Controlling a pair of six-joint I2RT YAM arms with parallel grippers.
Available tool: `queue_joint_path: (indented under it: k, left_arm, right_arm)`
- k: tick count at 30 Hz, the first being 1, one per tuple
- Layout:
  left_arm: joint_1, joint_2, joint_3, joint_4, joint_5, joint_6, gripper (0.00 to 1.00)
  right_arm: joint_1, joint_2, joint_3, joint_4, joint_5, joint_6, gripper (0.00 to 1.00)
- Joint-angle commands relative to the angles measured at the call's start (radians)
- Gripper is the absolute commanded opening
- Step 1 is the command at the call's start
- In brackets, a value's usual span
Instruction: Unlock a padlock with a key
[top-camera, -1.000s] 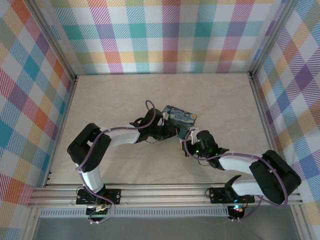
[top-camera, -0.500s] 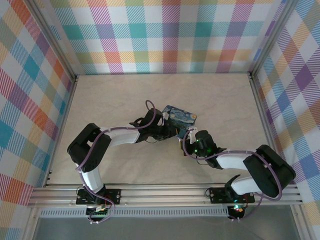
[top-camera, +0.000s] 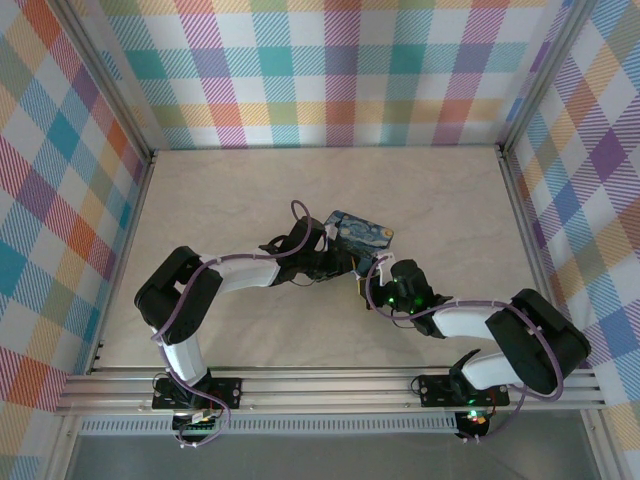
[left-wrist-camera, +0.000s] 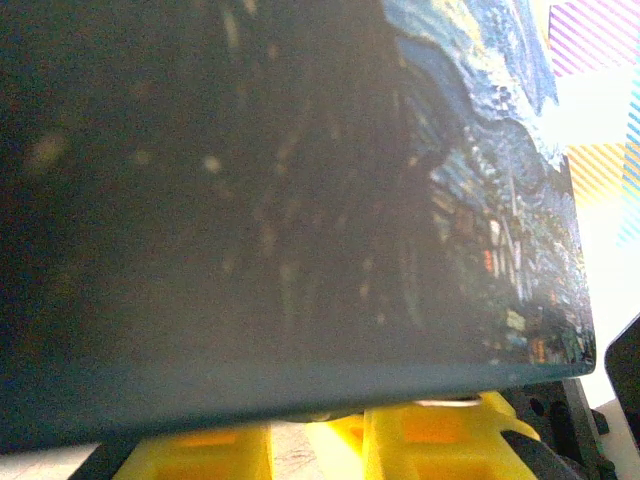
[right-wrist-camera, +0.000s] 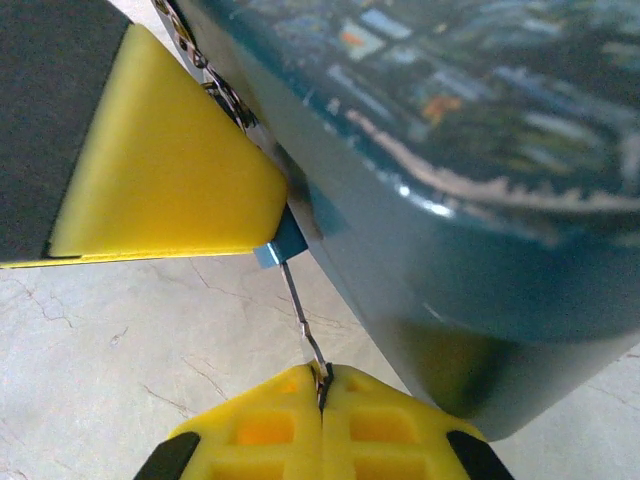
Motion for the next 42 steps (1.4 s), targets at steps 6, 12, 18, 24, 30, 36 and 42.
queue_joint_path:
  k: [6, 12, 18, 24, 30, 36, 42]
  left_arm:
    - [-0.003, -0.039, 0.03, -0.007, 0.028, -0.006, 0.22]
    - [-0.004, -0.039, 0.03, -0.007, 0.03, -0.005, 0.22]
    - [-0.003, -0.039, 0.029, -0.006, 0.031, -0.005, 0.22]
    - [-0.005, -0.045, 0.024, -0.004, 0.03, -0.005, 0.22]
    - [-0.006, -0.047, 0.023, -0.003, 0.03, -0.005, 0.22]
    - [-0.005, -0.047, 0.022, -0.003, 0.03, -0.006, 0.22]
    - [-0.004, -0.049, 0.02, -0.004, 0.031, -0.007, 0.22]
  right_arm:
    - [0.007, 0.016, 0.02, 0.041, -0.017, 0.002, 0.0]
    - [0.007, 0.028, 0.029, 0.04, -0.02, -0.006, 0.0]
    - [0.008, 0.042, 0.038, 0.079, -0.02, -0.01, 0.0]
    - [0.007, 0.051, 0.048, 0.083, -0.02, -0.013, 0.0]
    - [0.007, 0.059, 0.046, 0.096, -0.02, -0.009, 0.0]
    - [0.007, 0.066, 0.057, 0.123, -0.023, 0.004, 0.0]
    - [0.007, 0.076, 0.076, 0.134, -0.022, 0.001, 0.0]
